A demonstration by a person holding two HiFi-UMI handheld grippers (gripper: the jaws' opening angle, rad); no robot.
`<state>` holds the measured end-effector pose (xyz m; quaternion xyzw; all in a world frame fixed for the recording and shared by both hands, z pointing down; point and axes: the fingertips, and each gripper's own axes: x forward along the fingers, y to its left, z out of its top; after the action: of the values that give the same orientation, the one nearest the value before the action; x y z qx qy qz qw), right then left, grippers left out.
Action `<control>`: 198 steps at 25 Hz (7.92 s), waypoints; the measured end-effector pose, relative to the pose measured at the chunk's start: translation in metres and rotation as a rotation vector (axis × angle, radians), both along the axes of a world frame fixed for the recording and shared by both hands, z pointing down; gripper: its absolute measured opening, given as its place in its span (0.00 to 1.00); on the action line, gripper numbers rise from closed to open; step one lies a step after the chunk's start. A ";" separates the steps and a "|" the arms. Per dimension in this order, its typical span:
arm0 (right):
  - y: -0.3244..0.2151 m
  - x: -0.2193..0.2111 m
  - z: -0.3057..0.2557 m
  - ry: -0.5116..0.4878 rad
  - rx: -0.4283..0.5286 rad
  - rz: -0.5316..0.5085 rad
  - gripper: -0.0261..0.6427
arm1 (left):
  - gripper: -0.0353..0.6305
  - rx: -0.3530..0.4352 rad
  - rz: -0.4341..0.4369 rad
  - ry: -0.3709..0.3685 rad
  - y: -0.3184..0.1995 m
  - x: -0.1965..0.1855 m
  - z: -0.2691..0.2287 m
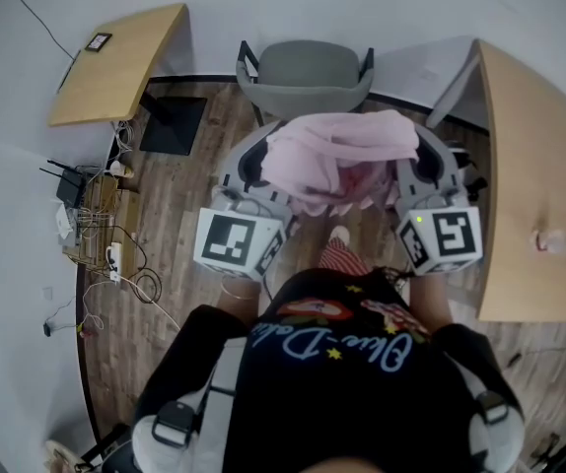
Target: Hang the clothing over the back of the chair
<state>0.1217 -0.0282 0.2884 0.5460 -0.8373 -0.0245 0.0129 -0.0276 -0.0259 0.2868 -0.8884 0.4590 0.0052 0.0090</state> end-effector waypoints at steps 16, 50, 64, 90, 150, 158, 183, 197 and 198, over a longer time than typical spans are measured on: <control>-0.086 0.008 0.006 -0.032 -0.013 -0.069 0.07 | 0.12 -0.010 -0.066 -0.053 -0.074 0.009 0.005; -0.204 -0.022 0.020 -0.008 -0.077 0.000 0.07 | 0.12 -0.044 -0.003 -0.068 -0.207 -0.023 0.019; -0.267 -0.036 0.043 0.027 -0.139 0.054 0.07 | 0.12 -0.093 0.060 -0.054 -0.276 -0.038 0.044; -0.334 -0.039 0.102 0.056 -0.267 0.147 0.07 | 0.12 -0.179 0.156 -0.083 -0.349 -0.042 0.097; -0.391 -0.061 0.204 0.208 -0.574 0.198 0.10 | 0.21 -0.535 0.338 -0.170 -0.388 -0.071 0.208; -0.385 -0.061 0.205 0.233 -0.578 0.180 0.16 | 0.24 -0.556 0.341 -0.180 -0.380 -0.070 0.213; -0.352 -0.069 0.208 0.282 -0.617 0.089 0.18 | 0.24 -0.527 0.300 -0.167 -0.361 -0.063 0.198; -0.310 -0.067 0.221 0.304 -0.682 0.004 0.19 | 0.24 -0.512 0.331 -0.162 -0.338 -0.037 0.190; -0.308 -0.068 0.221 0.301 -0.684 -0.002 0.19 | 0.24 -0.510 0.332 -0.162 -0.337 -0.036 0.190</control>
<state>0.0535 -0.3357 0.5099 0.4998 -0.7863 0.1764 0.3174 -0.0639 -0.3624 0.4766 -0.9223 0.2920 -0.1795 -0.1785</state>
